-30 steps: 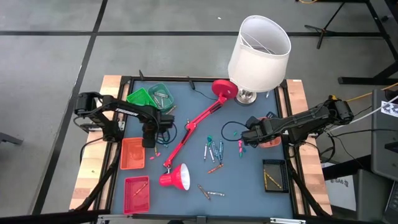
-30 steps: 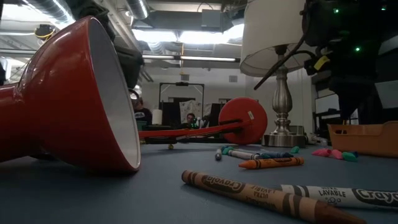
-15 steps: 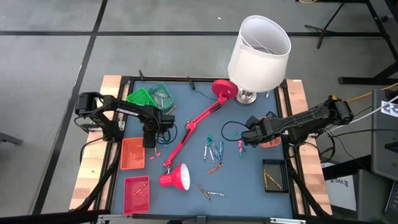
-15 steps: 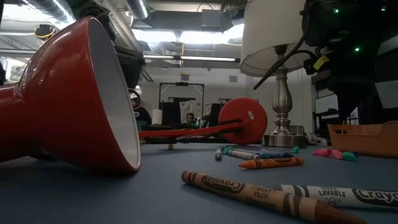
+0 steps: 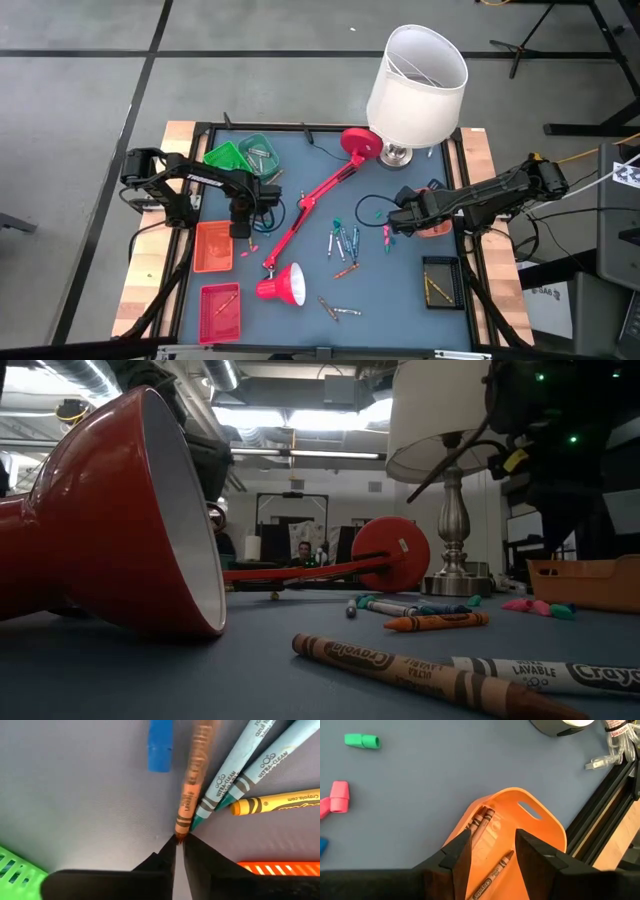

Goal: Sort crayons
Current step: Put the top brown crayon into the right orange bin

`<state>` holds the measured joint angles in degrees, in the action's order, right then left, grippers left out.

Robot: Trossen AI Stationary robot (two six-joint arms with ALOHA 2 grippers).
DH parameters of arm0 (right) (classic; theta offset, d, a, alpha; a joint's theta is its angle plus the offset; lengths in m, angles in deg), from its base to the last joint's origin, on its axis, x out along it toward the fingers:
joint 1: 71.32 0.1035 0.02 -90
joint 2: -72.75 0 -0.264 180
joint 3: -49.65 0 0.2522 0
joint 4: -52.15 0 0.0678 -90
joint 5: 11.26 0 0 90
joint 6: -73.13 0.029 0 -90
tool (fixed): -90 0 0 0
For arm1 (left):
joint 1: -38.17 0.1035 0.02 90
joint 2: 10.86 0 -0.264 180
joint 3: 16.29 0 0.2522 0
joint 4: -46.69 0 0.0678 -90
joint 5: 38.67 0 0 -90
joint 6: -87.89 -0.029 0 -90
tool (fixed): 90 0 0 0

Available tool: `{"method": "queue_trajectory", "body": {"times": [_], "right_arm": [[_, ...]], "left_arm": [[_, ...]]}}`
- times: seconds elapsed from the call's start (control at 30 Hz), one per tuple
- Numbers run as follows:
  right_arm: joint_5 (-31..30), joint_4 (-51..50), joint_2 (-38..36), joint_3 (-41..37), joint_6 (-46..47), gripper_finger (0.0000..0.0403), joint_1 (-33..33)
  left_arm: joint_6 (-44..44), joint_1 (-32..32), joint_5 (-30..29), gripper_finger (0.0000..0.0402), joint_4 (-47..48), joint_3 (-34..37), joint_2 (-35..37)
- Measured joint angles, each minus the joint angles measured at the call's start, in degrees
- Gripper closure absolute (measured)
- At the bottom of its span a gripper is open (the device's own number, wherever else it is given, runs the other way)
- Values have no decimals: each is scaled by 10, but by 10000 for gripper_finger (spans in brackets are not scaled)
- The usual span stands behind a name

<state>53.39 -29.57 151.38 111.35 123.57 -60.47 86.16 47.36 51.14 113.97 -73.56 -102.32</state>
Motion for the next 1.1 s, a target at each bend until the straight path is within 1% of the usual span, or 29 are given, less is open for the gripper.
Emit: {"method": "queue_trajectory", "body": {"times": [0.2,0.6,1.1], "right_arm": [[0,12,0,0,-11,254,0],[0,29,0,0,-14,254,0],[1,123,0,0,-80,254,0]], "left_arm": [[1,0,-1,395,1,-1,0],[1,0,-4,398,3,-1,0],[1,1,1,398,16,-11,-2]]}}
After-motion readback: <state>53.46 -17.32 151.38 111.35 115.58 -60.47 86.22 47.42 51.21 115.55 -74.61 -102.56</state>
